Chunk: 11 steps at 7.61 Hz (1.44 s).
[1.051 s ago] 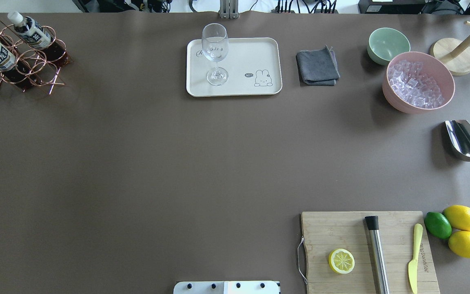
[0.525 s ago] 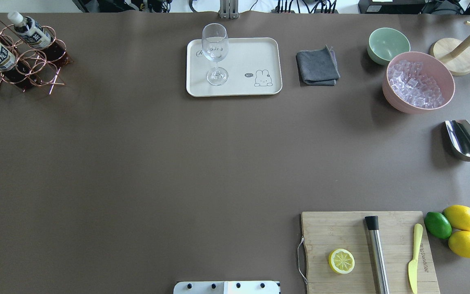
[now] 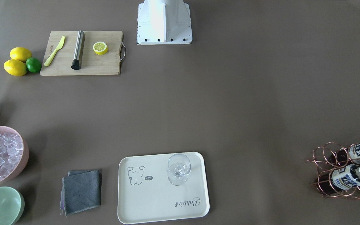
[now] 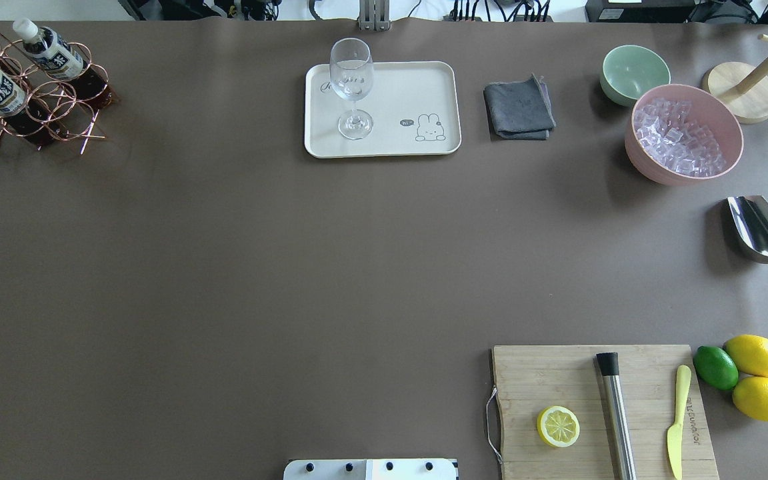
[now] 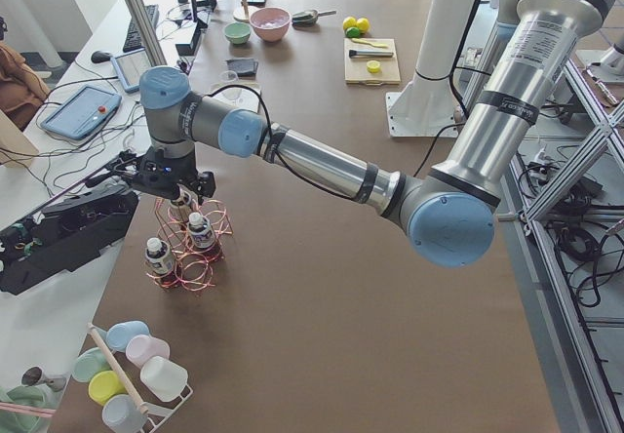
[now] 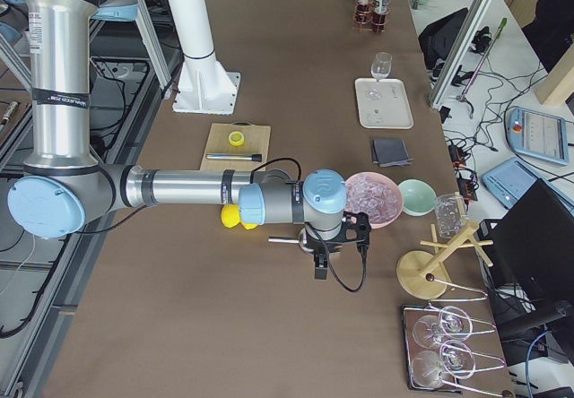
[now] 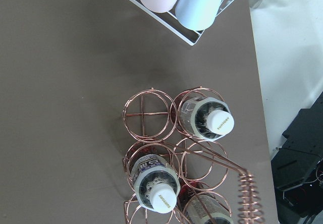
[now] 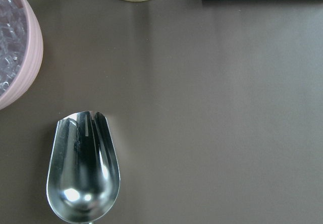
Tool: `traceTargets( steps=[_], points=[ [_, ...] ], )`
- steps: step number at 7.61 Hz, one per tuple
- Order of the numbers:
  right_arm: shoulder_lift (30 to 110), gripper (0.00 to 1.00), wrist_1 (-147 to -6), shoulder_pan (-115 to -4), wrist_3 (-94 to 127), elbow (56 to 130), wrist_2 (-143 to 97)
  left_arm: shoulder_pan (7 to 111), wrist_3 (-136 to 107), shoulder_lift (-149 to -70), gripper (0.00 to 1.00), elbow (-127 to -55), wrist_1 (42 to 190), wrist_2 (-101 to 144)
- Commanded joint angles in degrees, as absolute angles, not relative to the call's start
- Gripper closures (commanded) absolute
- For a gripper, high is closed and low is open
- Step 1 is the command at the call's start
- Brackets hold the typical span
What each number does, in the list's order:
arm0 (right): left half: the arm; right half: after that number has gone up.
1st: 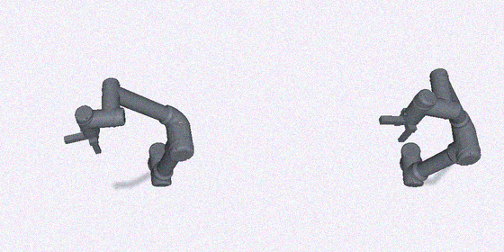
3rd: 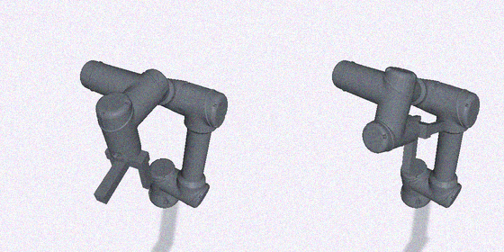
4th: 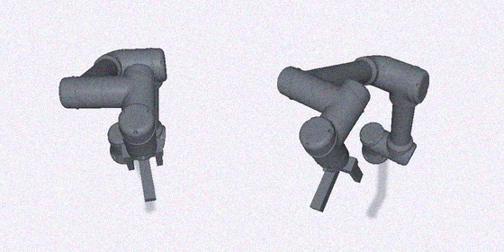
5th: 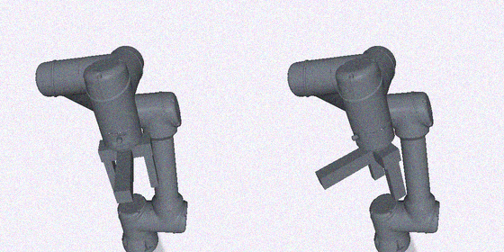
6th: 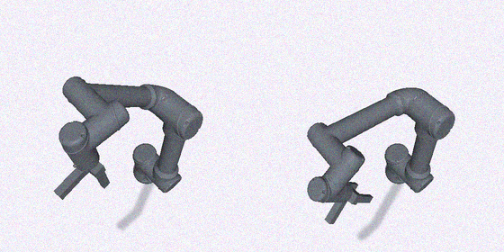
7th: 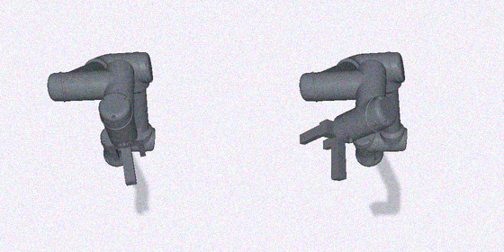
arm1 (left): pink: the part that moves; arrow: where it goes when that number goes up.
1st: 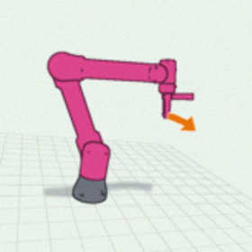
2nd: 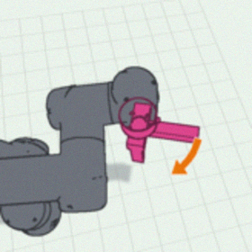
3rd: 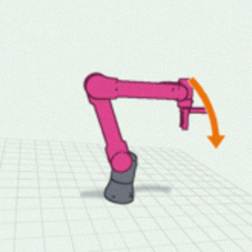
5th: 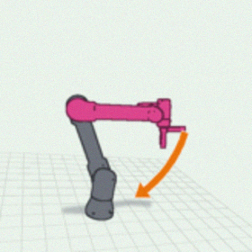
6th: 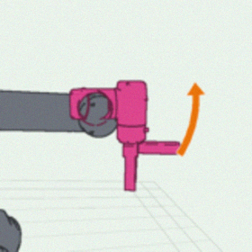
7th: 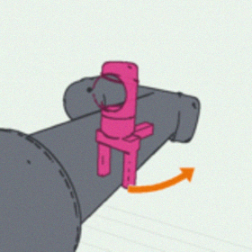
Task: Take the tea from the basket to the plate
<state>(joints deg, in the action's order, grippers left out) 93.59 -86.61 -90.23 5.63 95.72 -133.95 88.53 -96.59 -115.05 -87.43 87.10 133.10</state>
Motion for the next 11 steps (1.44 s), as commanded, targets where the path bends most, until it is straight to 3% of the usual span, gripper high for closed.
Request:
traceTargets(
  steps=[1,5,11],
  points=[
    [93.69,0.00,-86.57,-90.26,5.63,95.98,-134.03,86.84,-96.77,-118.82,0.02,-82.98,87.36,132.89],
    [93.69,0.00,-86.57,-90.35,5.63,95.98,-134.12,85.69,-96.33,-124.35,0.02,-73.86,89.98,132.46],
    [93.26,0.00,-86.75,-90.35,5.71,100.43,-136.14,85.52,-95.45,-122.78,0.03,-73.74,90.18,131.22]
  ],
)
